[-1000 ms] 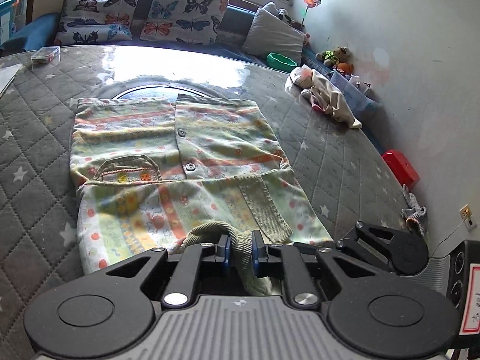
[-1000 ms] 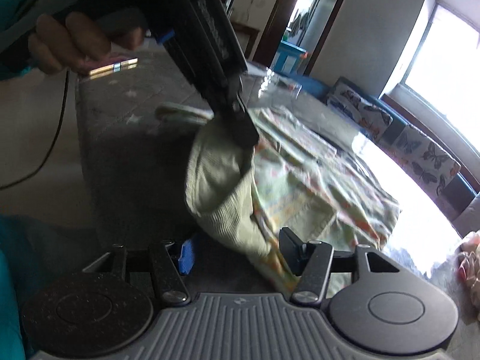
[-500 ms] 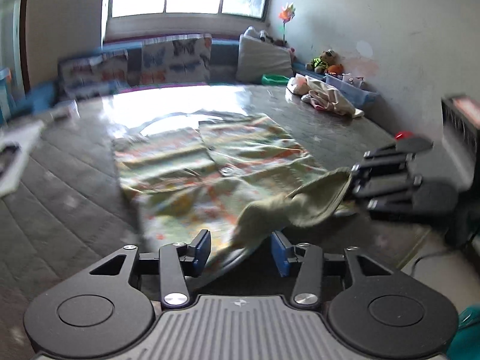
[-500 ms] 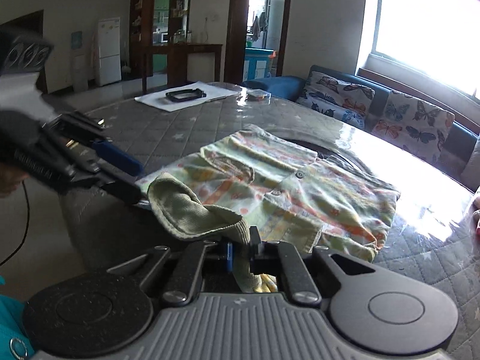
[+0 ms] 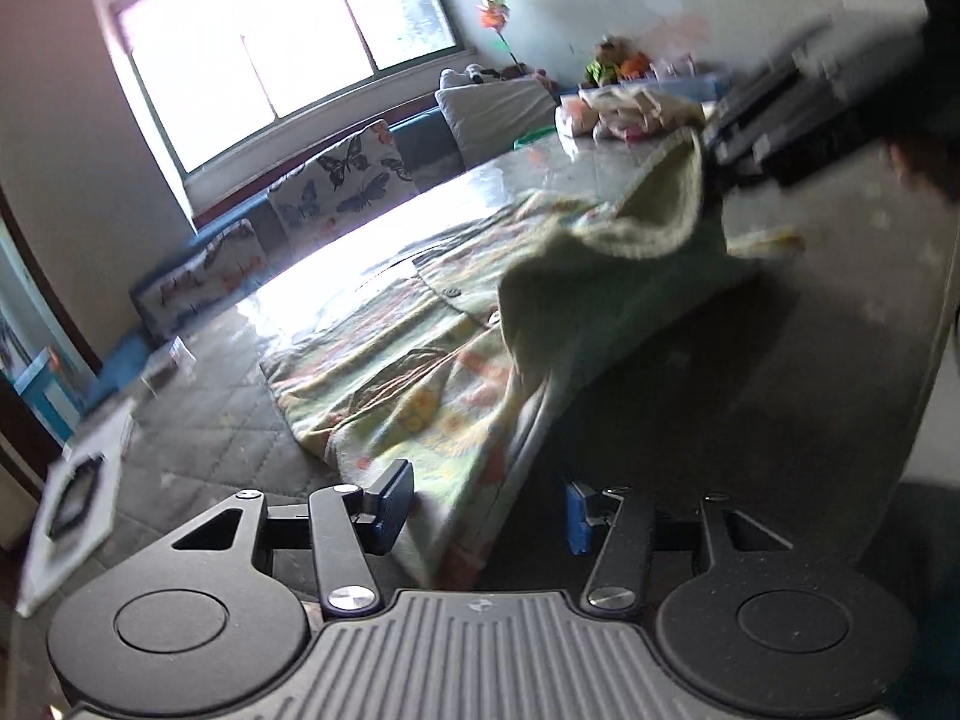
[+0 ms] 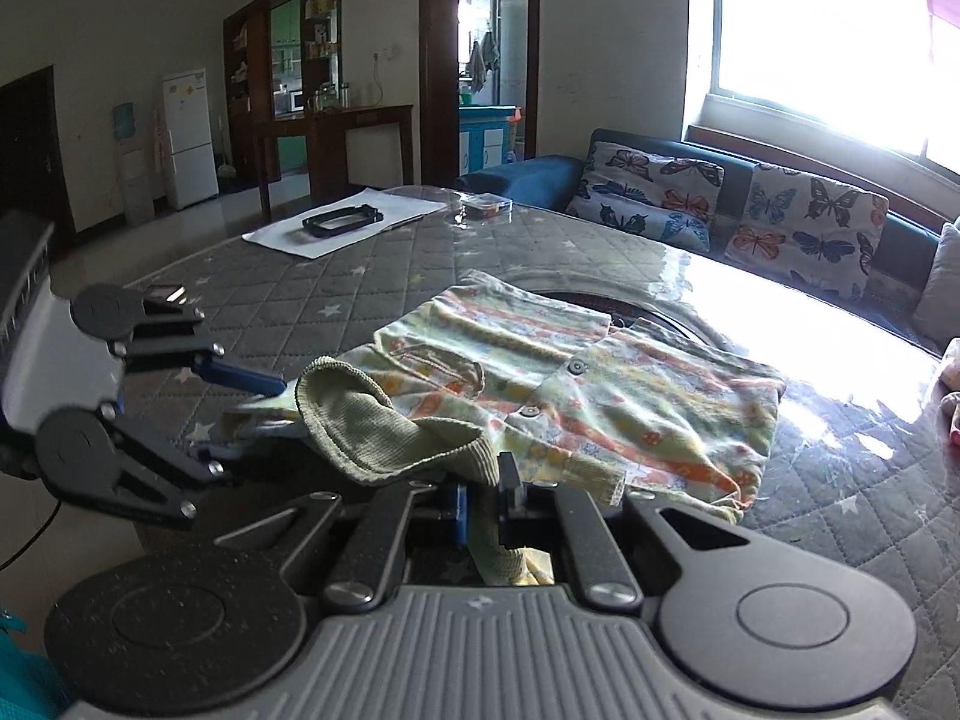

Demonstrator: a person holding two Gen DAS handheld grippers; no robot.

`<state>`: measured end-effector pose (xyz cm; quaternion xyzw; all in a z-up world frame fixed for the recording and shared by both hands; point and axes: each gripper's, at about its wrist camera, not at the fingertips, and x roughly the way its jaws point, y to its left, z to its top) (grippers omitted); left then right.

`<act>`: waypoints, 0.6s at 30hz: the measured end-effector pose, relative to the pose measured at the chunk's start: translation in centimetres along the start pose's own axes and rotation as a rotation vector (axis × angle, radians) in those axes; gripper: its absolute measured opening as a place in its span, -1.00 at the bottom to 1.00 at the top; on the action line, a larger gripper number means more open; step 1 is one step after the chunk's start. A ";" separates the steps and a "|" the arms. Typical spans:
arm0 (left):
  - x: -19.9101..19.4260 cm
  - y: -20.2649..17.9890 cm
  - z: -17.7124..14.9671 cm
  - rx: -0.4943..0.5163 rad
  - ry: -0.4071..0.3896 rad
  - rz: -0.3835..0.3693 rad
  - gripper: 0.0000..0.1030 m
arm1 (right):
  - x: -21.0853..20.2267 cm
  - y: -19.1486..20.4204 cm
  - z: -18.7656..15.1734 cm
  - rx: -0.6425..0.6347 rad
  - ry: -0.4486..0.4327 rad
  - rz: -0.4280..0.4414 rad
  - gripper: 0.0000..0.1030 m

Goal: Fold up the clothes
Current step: 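Grasp the shirt hem with the left gripper and lift it up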

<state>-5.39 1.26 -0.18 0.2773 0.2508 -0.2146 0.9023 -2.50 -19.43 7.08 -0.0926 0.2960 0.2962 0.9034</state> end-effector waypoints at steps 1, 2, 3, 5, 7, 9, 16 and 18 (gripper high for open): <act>0.0 -0.1 -0.2 0.014 -0.004 0.011 -0.41 | 0.1 0.0 0.0 -0.002 -0.002 -0.001 -0.87; 0.1 -0.2 -0.3 0.026 -0.008 0.020 -0.55 | 0.0 0.1 0.0 -0.005 -0.005 0.000 -0.89; -0.1 -0.2 -0.4 0.025 -0.015 0.025 -0.63 | 0.0 0.1 0.0 -0.008 -0.008 0.001 -0.90; -0.4 -0.1 -0.5 0.019 -0.031 0.034 -0.78 | -0.2 0.3 -0.2 -0.016 -0.015 0.005 -0.93; -1.0 0.0 -0.5 0.003 -0.045 0.035 -0.83 | -0.6 0.5 -0.3 -0.026 -0.028 0.007 -0.94; -1.7 0.0 -0.4 -0.009 -0.054 0.034 -0.85 | -1.5 1.0 -0.5 -0.040 -0.043 0.012 -0.95; -6.0 -0.9 -0.7 -0.036 -0.073 -0.026 -0.86 | -6.0 2.7 -1.2 -0.092 -0.083 0.052 -0.95; -7.7 -1.2 -0.9 -0.049 -0.069 -0.056 -0.86 | -7.7 3.4 -1.5 -0.109 -0.074 0.073 -0.95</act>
